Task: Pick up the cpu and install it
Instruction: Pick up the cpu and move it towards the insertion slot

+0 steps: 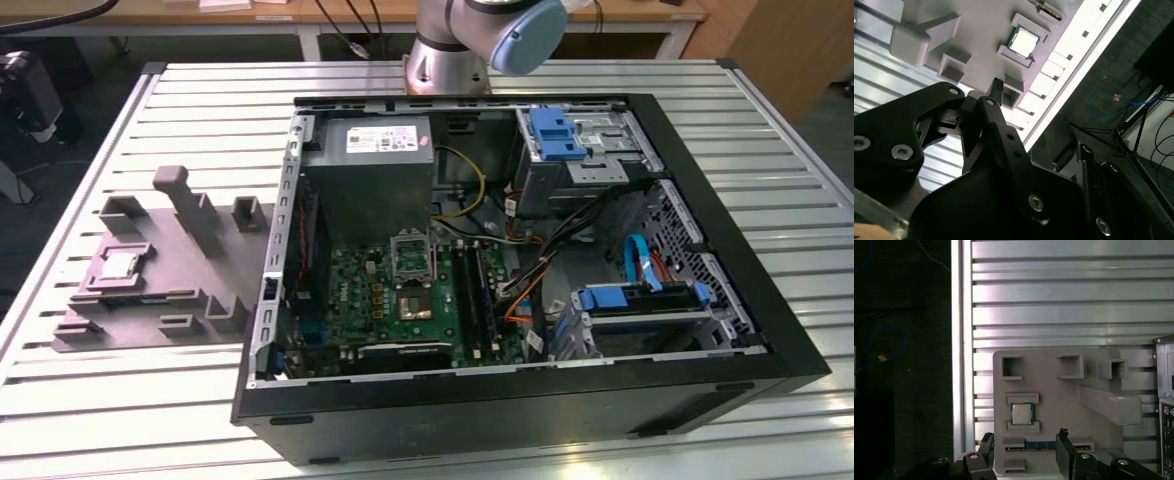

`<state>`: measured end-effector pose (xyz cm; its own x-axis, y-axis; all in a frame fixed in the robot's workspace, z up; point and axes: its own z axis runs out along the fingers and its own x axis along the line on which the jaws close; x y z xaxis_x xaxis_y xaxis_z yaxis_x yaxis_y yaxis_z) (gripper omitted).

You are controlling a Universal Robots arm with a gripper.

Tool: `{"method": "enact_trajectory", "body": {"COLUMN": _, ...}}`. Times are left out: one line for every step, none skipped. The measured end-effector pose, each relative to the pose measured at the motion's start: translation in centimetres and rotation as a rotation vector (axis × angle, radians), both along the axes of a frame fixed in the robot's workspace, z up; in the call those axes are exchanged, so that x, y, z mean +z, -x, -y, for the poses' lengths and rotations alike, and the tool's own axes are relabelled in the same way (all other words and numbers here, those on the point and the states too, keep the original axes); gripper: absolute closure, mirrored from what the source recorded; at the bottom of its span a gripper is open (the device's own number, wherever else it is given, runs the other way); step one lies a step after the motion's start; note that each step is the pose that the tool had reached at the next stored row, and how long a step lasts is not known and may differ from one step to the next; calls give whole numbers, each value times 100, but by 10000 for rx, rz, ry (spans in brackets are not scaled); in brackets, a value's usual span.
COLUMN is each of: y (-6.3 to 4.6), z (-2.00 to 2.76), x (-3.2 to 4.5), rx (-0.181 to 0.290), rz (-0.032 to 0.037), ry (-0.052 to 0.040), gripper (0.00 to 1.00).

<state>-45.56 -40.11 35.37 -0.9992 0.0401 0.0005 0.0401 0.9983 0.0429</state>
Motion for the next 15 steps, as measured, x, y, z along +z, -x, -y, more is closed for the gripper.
{"method": "enact_trajectory", "body": {"y": 0, "z": 0, "x": -2, "rx": 0, "rz": 0, "ry": 0, "gripper": 40}}
{"method": "enact_trajectory", "body": {"y": 0, "z": 1, "x": -6, "rx": 0, "rz": 1, "ry": 0, "gripper": 40}}
{"method": "enact_trajectory", "body": {"y": 0, "z": 1, "x": -9, "rx": 0, "rz": 2, "ry": -1, "gripper": 40}}
{"method": "enact_trajectory", "body": {"y": 0, "z": 2, "x": -11, "rx": 0, "rz": 1, "ry": 0, "gripper": 40}}
{"method": "enact_trajectory", "body": {"y": 0, "z": 2, "x": -14, "rx": 0, "rz": 2, "ry": -1, "gripper": 40}}
{"method": "enact_trajectory", "body": {"y": 0, "z": 3, "x": -17, "rx": 0, "rz": 1, "ry": -1, "gripper": 40}}
{"method": "enact_trajectory", "body": {"y": 0, "z": 4, "x": -19, "rx": 0, "rz": 1, "ry": -1, "gripper": 40}}
{"method": "enact_trajectory", "body": {"y": 0, "z": 5, "x": -22, "rx": 0, "rz": 2, "ry": -1, "gripper": 40}}
{"method": "enact_trajectory", "body": {"y": 0, "z": 6, "x": -24, "rx": 1, "rz": 2, "ry": -1, "gripper": 40}}
{"method": "enact_trajectory", "body": {"y": 0, "z": 10, "x": -28, "rx": 1, "rz": 3, "ry": -1, "gripper": 40}}
{"method": "enact_trajectory", "body": {"y": -1, "z": 15, "x": -31, "rx": 3, "rz": 3, "ry": -1, "gripper": 40}}
{"method": "enact_trajectory", "body": {"y": 0, "z": 20, "x": -35, "rx": 1, "rz": 3, "ry": -1, "gripper": 40}}
{"method": "enact_trajectory", "body": {"y": 0, "z": 26, "x": -38, "rx": 1, "rz": 2, "ry": -1, "gripper": 40}}
{"method": "enact_trajectory", "body": {"y": 0, "z": 32, "x": -43, "rx": 1, "rz": 2, "ry": -1, "gripper": 40}}
{"method": "enact_trajectory", "body": {"y": 0, "z": 38, "x": -48, "rx": 1, "rz": 3, "ry": -2, "gripper": 40}}
